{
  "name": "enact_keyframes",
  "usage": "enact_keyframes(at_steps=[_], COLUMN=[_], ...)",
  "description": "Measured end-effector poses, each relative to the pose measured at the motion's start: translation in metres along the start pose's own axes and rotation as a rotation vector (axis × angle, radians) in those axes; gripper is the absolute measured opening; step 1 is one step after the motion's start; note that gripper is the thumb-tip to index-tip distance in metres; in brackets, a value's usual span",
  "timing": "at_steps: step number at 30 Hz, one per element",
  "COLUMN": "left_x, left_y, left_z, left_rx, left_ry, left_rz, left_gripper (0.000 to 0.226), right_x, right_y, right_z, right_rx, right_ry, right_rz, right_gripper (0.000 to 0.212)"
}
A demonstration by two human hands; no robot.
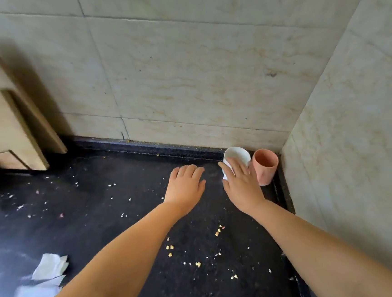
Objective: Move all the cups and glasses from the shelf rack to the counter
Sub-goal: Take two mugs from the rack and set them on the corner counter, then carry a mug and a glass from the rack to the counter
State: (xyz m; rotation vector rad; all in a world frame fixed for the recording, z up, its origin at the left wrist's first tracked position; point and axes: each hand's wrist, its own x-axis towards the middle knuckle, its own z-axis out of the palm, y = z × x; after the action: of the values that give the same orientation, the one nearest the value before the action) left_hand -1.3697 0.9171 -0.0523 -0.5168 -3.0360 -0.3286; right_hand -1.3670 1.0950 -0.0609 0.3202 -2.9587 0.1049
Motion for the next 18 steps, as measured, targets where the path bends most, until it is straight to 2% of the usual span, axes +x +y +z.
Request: enact_keyframes(at_steps=[5, 10, 18], left_x=[-0.076, -0.168, -0.338], left_y=[-0.057, -0.111, -0.146], left_z=[-0.023, -0.056, -0.099], left_rx=[0.042, 0.099, 0.135], left_ry=[0.04, 0.122, 0.267], left_rz=[-0.265, -0.532, -0.822], left_gripper=[0.044, 0.043, 0.039], right_x=[0.0, -0.003, -0.061], right_y=[-0.067, -0.161, -0.313], right_z=[0.001, -0.013, -0.034], right_rx=[0.005, 0.066, 0.038], right_ry=[-0.092, -0.1, -0.079], right_rz=[-0.223, -0.451, -0.772], right_gripper=[0.052, 0.051, 0.052])
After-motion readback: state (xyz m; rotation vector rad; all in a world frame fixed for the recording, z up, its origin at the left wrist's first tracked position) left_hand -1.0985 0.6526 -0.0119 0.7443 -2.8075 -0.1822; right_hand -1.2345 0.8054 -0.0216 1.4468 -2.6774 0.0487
